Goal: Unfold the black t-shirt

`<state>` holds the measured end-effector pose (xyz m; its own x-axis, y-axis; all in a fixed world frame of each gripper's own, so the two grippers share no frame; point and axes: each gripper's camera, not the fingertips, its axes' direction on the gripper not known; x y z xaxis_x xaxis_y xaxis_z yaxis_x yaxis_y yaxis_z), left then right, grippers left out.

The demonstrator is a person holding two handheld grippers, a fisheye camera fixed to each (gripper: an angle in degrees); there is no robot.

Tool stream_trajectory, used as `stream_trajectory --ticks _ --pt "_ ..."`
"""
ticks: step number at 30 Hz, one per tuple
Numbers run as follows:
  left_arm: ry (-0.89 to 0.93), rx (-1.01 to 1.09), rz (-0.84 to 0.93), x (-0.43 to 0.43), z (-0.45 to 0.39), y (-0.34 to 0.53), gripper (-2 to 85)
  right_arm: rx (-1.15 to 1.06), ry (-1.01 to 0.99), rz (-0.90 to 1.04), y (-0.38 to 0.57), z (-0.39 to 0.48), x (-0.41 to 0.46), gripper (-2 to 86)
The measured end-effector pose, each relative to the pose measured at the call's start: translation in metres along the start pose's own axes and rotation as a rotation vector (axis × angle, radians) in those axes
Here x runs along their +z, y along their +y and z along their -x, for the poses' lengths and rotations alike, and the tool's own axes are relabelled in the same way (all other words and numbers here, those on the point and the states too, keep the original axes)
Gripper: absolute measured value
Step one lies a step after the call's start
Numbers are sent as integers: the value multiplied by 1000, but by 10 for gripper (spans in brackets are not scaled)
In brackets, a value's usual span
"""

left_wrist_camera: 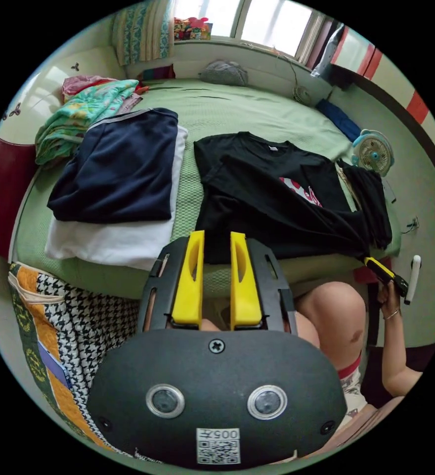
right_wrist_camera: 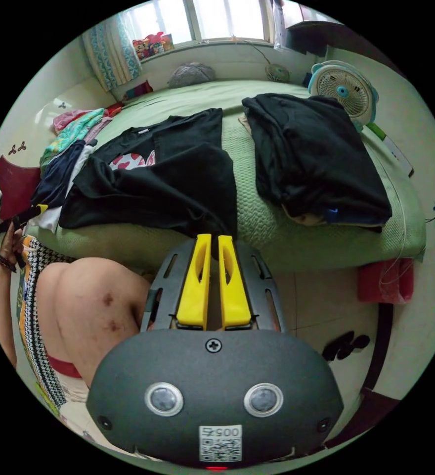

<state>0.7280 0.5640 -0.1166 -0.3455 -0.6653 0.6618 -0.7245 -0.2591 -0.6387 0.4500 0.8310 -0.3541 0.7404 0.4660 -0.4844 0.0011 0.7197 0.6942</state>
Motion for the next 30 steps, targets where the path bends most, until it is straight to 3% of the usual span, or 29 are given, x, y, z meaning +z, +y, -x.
stream_trajectory --ticks 9,16,23,30 --pt "-39 96 -15 15 -9 -45 130 -159 182 24 26 21 19 -10" --pt "-51 122 88 44 -4 -60 132 -173 151 41 43 11 17 -10" --pt "-47 154 99 26 -3 -31 63 -220 183 50 60 10 13 -10" --pt "-29 136 109 -18 -5 31 51 -89 65 43 76 -12 3 -10"
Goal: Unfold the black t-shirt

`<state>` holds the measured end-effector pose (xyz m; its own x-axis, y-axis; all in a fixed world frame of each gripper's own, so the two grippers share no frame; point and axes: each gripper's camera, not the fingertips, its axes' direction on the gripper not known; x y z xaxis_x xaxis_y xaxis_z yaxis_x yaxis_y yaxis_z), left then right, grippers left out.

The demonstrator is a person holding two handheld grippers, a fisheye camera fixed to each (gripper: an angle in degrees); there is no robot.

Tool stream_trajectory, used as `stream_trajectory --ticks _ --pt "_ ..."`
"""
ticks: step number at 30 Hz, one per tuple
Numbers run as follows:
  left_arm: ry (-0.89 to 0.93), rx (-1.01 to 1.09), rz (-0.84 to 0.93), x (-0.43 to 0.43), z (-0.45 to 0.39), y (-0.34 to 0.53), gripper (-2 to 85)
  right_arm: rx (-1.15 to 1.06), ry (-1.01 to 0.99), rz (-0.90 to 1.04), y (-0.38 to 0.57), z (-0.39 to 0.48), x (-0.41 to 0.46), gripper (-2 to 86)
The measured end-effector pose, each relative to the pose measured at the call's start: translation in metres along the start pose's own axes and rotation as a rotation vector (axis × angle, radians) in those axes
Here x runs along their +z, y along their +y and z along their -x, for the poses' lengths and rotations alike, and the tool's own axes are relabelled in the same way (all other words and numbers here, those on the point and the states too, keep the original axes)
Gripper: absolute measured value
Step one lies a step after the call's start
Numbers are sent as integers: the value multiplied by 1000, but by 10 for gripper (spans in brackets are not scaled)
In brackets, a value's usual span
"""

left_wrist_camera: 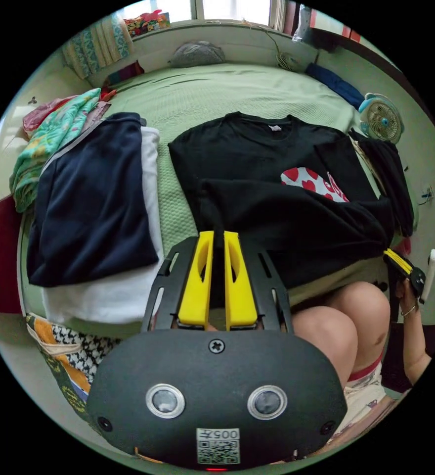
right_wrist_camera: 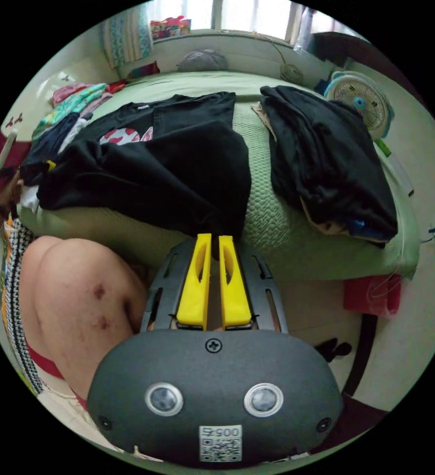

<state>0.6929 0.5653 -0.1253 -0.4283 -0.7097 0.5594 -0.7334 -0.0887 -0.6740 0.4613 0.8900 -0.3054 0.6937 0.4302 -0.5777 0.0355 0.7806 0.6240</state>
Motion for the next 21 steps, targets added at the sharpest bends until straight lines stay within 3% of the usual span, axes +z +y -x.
stream_trajectory --ticks 5,21 --pt "22 -5 5 -28 -6 60 49 -41 11 35 8 -1 -12 -10" --pt "175 84 10 -161 -15 191 47 -142 10 -180 76 -34 -160 -11"
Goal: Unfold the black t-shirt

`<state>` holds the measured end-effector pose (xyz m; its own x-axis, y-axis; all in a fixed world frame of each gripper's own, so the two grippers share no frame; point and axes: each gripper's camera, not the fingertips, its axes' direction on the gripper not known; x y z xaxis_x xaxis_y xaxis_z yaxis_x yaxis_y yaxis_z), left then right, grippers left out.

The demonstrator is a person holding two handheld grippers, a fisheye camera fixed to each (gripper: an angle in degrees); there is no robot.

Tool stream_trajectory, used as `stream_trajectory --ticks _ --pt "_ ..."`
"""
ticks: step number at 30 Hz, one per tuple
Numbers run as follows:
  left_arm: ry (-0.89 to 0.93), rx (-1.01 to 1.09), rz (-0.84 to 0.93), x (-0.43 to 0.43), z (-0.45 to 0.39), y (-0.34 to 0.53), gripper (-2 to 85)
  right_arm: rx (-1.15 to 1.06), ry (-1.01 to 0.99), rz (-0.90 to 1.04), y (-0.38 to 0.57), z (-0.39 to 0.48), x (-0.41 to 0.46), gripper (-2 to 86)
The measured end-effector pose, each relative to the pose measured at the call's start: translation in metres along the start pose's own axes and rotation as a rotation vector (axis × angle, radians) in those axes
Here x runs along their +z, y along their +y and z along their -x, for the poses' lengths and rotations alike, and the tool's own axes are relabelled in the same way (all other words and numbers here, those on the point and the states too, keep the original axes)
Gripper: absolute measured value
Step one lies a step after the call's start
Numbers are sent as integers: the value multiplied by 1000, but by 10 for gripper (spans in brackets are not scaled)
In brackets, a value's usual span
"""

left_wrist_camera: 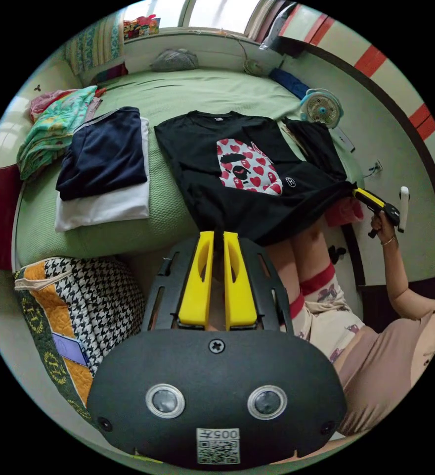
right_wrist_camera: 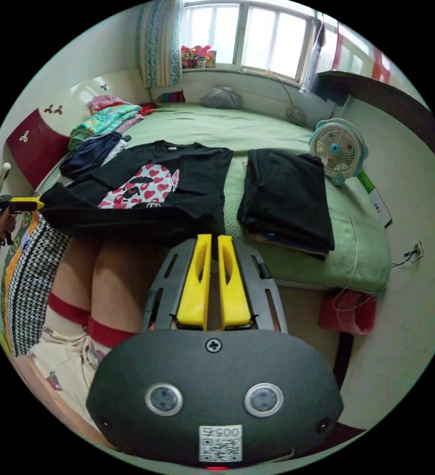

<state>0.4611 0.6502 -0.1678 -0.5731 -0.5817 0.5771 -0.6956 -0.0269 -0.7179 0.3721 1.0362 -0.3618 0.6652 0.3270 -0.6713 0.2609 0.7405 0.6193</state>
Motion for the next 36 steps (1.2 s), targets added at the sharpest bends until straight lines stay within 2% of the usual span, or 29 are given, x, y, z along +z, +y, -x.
stream_trajectory --ticks 6,9,15,20,22,24,28,36 --pt "4 5 42 -13 -1 33 44 -114 -5 -1 21 10 -40 -11" --pt "63 -20 77 -11 0 52 43 -152 13 33 33 20 -45 -11" --pt "142 -53 139 -8 -12 100 42 -105 -51 131 54 22 -41 -11" --pt "129 -122 276 27 -17 138 47 -59 -146 312 65 17 -15 -9" --pt "78 -198 328 41 -12 149 55 -87 -186 490 67 18 7 -9" --pt "-30 -250 373 53 -8 158 51 -87 -173 540 65 17 14 -12" --pt "-57 -256 307 55 -5 144 51 -100 -104 474 33 11 16 -15" --pt "-62 -85 -1 80 -31 14 75 -136 -133 232 -79 41 49 23"
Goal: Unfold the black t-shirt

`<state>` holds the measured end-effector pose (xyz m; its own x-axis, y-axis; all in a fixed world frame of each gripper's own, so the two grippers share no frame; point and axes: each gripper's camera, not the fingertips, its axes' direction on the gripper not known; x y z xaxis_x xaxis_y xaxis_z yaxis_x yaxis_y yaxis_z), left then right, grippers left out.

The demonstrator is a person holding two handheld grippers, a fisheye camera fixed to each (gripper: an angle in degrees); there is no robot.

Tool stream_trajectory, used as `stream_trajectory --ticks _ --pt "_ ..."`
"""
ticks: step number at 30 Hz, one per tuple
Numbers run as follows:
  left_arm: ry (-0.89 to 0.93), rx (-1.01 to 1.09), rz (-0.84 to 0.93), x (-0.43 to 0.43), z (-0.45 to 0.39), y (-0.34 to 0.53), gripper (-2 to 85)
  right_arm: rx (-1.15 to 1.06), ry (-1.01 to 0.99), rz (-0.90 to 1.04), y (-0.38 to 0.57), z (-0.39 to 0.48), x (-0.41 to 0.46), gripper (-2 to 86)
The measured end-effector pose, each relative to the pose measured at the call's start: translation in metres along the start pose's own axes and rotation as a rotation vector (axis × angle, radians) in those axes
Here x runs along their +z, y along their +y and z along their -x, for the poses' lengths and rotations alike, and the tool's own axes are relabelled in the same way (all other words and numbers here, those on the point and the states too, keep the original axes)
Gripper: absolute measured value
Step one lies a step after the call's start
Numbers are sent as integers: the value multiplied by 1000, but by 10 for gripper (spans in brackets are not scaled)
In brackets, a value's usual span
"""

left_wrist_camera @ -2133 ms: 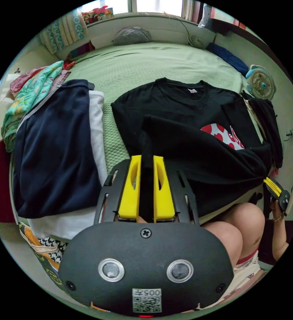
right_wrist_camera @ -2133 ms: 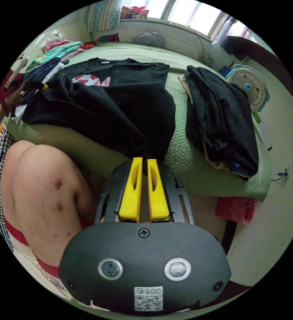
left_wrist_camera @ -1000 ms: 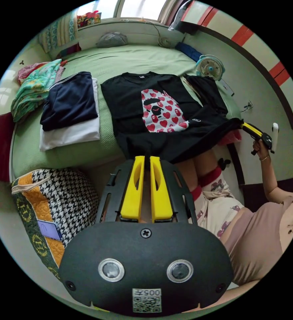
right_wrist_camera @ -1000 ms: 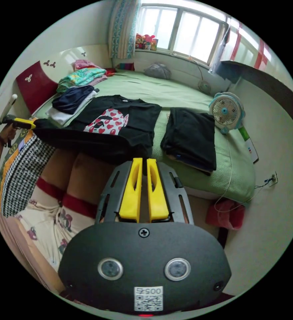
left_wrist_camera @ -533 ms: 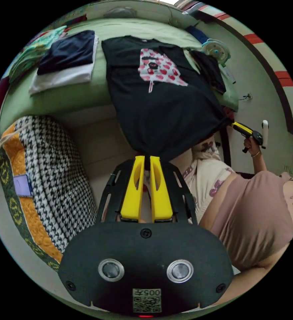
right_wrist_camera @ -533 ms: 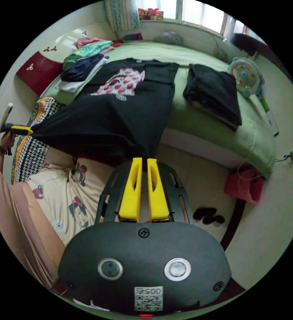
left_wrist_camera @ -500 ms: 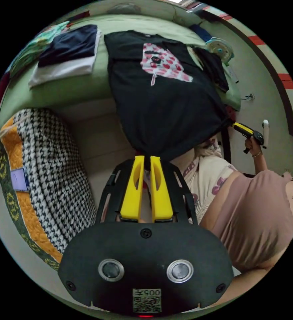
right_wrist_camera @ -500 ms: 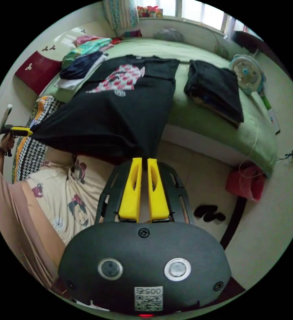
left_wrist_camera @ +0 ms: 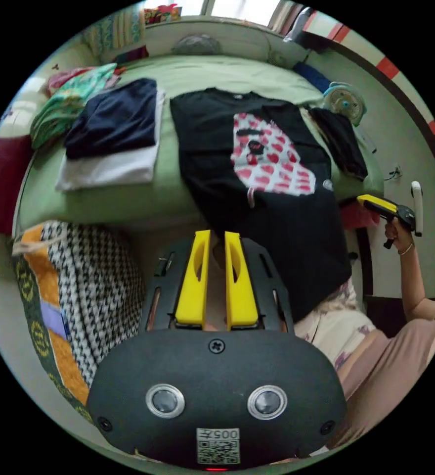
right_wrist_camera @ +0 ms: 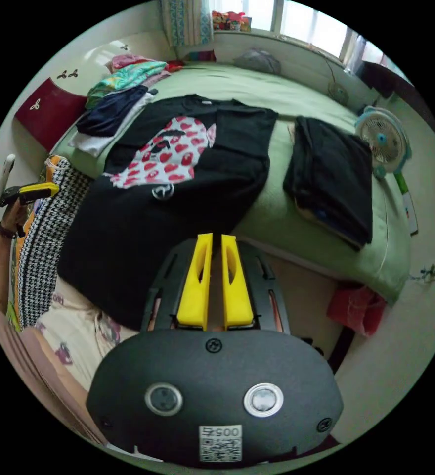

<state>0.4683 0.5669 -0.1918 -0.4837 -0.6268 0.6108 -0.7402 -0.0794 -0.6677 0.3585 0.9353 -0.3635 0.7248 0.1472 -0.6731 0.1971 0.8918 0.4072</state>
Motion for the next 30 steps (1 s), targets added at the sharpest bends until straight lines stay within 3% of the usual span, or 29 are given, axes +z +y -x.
stream_trajectory --ticks 6,12,18,20,24,27,30 --pt "-19 40 -107 61 -24 -88 90 0 -31 -55 -95 6 41 38" --pt "-53 -1 -133 112 -22 -152 127 -11 89 -57 -173 9 77 81" --pt "-142 25 -60 162 -27 -181 151 94 131 -57 -218 2 105 108" --pt "-128 20 -110 168 -26 -176 148 107 160 -40 -219 1 116 111" --pt "-90 34 -182 174 -22 -165 108 103 147 -130 -208 2 118 58" --pt "-83 -43 -142 175 -11 -169 40 113 161 -105 -212 -4 117 -3" --pt "-82 -86 -111 175 -9 -179 34 98 124 -66 -221 -9 114 -9"
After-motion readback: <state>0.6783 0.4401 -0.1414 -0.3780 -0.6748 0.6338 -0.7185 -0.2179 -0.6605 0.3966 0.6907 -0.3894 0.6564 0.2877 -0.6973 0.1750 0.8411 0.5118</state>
